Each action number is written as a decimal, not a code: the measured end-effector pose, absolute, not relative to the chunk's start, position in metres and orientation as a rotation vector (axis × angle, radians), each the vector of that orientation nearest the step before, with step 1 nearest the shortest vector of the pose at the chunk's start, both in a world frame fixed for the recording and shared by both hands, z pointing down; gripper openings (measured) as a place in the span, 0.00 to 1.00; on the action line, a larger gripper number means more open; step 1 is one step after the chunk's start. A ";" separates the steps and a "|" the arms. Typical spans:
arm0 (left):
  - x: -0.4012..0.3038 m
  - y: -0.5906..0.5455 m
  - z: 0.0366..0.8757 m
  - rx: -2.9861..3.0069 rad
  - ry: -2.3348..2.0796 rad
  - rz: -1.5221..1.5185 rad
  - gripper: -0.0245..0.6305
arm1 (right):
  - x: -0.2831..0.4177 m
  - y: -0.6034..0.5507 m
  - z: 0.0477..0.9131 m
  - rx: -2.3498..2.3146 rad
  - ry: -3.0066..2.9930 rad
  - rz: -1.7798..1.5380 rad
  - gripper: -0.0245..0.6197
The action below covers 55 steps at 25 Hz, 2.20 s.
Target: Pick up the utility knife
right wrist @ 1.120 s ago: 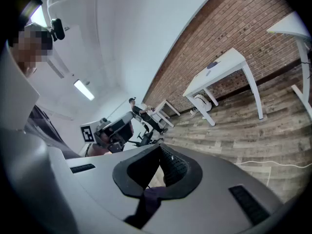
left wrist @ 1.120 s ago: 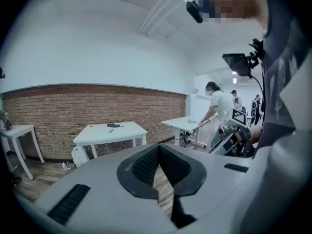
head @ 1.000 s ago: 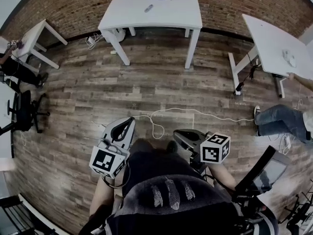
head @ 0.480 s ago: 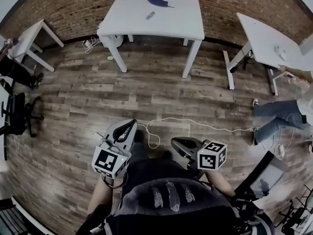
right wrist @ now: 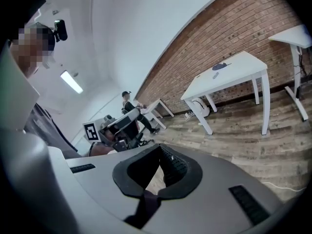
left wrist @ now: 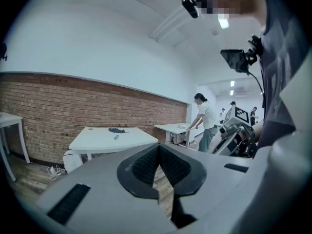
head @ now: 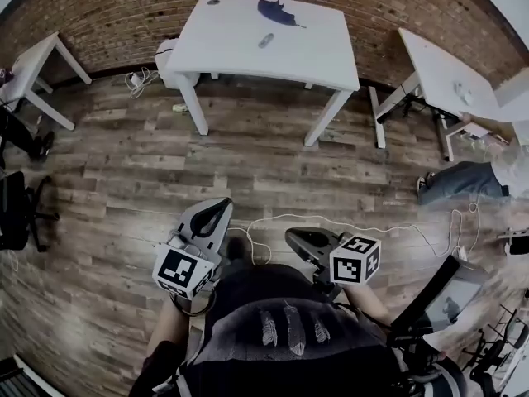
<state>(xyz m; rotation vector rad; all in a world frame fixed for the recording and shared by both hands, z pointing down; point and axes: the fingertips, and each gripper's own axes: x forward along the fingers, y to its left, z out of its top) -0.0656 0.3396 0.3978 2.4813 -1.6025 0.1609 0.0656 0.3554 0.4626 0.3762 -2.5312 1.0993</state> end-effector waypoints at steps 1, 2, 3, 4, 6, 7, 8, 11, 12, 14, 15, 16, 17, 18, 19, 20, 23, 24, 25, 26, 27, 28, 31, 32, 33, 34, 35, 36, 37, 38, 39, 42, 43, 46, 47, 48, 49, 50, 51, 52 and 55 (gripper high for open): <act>-0.078 0.338 0.398 2.487 -1.589 0.151 0.03 | 0.053 0.353 0.462 0.383 -2.528 1.086 0.04; -0.090 0.336 0.399 2.496 -1.577 0.144 0.04 | 0.042 0.351 0.462 0.391 -2.526 1.074 0.04; -0.099 0.334 0.399 2.505 -1.564 0.136 0.04 | 0.034 0.349 0.461 0.404 -2.523 1.064 0.04; -0.105 0.332 0.400 2.514 -1.547 0.124 0.04 | 0.028 0.349 0.461 0.421 -2.518 1.054 0.04; -0.110 0.322 0.405 2.527 -1.499 0.099 0.04 | 0.025 0.345 0.462 0.464 -2.502 1.033 0.04; -0.109 0.316 0.408 2.535 -1.471 0.093 0.04 | 0.027 0.342 0.463 0.488 -2.493 1.026 0.04; -0.106 0.309 0.410 2.547 -1.445 0.093 0.04 | 0.030 0.339 0.463 0.516 -2.485 1.025 0.04; -0.093 0.289 0.409 2.593 -1.382 0.097 0.04 | 0.041 0.325 0.464 0.598 -2.469 1.066 0.04; -0.087 0.282 0.407 2.603 -1.368 0.096 0.04 | 0.044 0.321 0.465 0.611 -2.467 1.082 0.04; -0.075 0.270 0.405 2.616 -1.344 0.104 0.04 | 0.049 0.312 0.466 0.610 -2.470 1.096 0.04; -0.069 0.265 0.405 2.621 -1.335 0.116 0.04 | 0.051 0.308 0.466 0.602 -2.476 1.093 0.04; -0.063 0.260 0.405 2.625 -1.331 0.132 0.04 | 0.054 0.303 0.467 0.594 -2.486 1.088 0.04; -0.057 0.255 0.405 2.628 -1.333 0.151 0.04 | 0.058 0.297 0.467 0.587 -2.497 1.084 0.04; -0.053 0.249 0.404 2.627 -1.343 0.168 0.04 | 0.062 0.289 0.468 0.580 -2.509 1.085 0.04; -0.049 0.244 0.403 2.622 -1.362 0.183 0.04 | 0.067 0.281 0.469 0.571 -2.521 1.093 0.04; -0.045 0.238 0.401 2.613 -1.385 0.192 0.04 | 0.072 0.273 0.470 0.557 -2.532 1.109 0.04; -0.025 0.222 0.392 2.580 -1.437 0.192 0.04 | 0.088 0.249 0.467 0.490 -2.571 1.185 0.04; -0.018 0.217 0.390 2.576 -1.443 0.198 0.04 | 0.094 0.241 0.465 0.474 -2.588 1.210 0.04; -0.010 0.212 0.389 2.575 -1.448 0.210 0.04 | 0.099 0.232 0.462 0.467 -2.608 1.235 0.04; -0.002 0.207 0.388 2.575 -1.453 0.226 0.04 | 0.105 0.224 0.459 0.463 -2.629 1.263 0.04; 0.007 0.203 0.387 2.575 -1.458 0.243 0.04 | 0.112 0.216 0.455 0.458 -2.648 1.298 0.04; 0.017 0.200 0.387 2.574 -1.460 0.258 0.04 | 0.120 0.209 0.451 0.446 -2.664 1.342 0.04; 0.048 0.186 0.386 2.575 -1.449 0.275 0.04 | 0.148 0.194 0.441 0.393 -2.683 1.469 0.04; 0.057 0.180 0.385 2.580 -1.444 0.275 0.04 | 0.157 0.189 0.441 0.385 -2.684 1.478 0.04; 0.065 0.174 0.384 2.588 -1.441 0.274 0.04 | 0.165 0.184 0.442 0.383 -2.682 1.468 0.04; 0.072 0.170 0.382 2.597 -1.440 0.276 0.04 | 0.173 0.181 0.443 0.387 -2.678 1.449 0.04; 0.077 0.166 0.380 2.606 -1.440 0.279 0.04 | 0.178 0.178 0.445 0.392 -2.674 1.431 0.04; 0.080 0.163 0.379 2.612 -1.442 0.283 0.04 | 0.183 0.175 0.445 0.395 -2.673 1.416 0.04; 0.082 0.159 0.378 2.615 -1.443 0.287 0.04 | 0.187 0.173 0.444 0.397 -2.674 1.403 0.04; 0.084 0.156 0.377 2.616 -1.444 0.289 0.04 | 0.190 0.170 0.442 0.399 -2.678 1.390 0.04; 0.087 0.151 0.375 2.618 -1.442 0.288 0.04 | 0.193 0.168 0.440 0.402 -2.684 1.375 0.04; 0.093 0.136 0.370 2.641 -1.422 0.283 0.04 | 0.198 0.160 0.435 0.421 -2.697 1.330 0.04; 0.093 0.131 0.369 2.653 -1.414 0.284 0.04 | 0.196 0.157 0.435 0.427 -2.698 1.325 0.04; 0.079 0.119 0.370 2.681 -1.403 0.265 0.04 | 0.183 0.146 0.438 0.443 -2.684 1.333 0.04; 0.072 0.114 0.373 2.674 -1.406 0.265 0.04 | 0.178 0.141 0.439 0.451 -2.678 1.334 0.04; 0.063 0.110 0.376 2.666 -1.411 0.266 0.04 | 0.173 0.136 0.440 0.460 -2.672 1.330 0.04; 0.053 0.105 0.379 2.663 -1.415 0.261 0.04 | 0.166 0.131 0.441 0.471 -2.667 1.321 0.04; 0.041 0.100 0.381 2.661 -1.419 0.248 0.04 | 0.157 0.126 0.442 0.482 -2.662 1.308 0.04; 0.026 0.094 0.383 2.656 -1.424 0.230 0.04 | 0.146 0.121 0.443 0.492 -2.657 1.293 0.04; 0.010 0.089 0.386 2.646 -1.429 0.205 0.04 | 0.132 0.115 0.444 0.499 -2.649 1.282 0.04; -0.038 0.070 0.389 2.627 -1.430 0.133 0.04 | 0.081 0.099 0.447 0.480 -2.624 1.256 0.04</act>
